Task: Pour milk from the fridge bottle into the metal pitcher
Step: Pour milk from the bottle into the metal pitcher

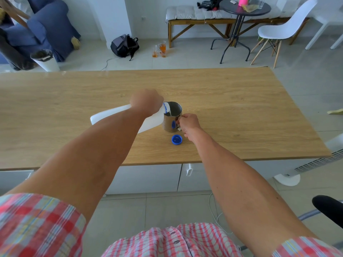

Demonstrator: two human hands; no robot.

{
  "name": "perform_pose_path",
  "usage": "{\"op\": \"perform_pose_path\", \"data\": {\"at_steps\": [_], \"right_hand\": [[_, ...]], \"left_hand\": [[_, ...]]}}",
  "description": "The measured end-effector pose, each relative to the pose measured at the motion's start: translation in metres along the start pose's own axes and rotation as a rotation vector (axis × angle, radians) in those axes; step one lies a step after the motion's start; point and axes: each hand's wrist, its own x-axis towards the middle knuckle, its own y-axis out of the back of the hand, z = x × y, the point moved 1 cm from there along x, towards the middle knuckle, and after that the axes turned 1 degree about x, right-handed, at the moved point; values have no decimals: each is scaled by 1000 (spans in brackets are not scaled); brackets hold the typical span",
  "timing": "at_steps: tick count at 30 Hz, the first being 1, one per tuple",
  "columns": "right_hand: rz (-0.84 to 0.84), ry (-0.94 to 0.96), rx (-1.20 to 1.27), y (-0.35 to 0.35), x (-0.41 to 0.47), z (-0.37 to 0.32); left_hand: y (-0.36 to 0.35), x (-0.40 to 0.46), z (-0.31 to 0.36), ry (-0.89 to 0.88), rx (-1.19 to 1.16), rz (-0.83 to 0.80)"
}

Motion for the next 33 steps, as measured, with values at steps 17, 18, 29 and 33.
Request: {"op": "perform_pose_path", "data": {"at_steps": [17,18,29,33], "right_hand": [[3,-1,-10,0,-1,0],[2,0,-9,0,-1,0],[1,-6,-15,0,-1,0],[0,-8,-20,0,-1,-1]], "left_hand": [[1,0,1,-2,13,-12],[1,0,0,-1,13,-12],[2,1,1,9,11,-24],[1,1,1,14,2,-25]]}}
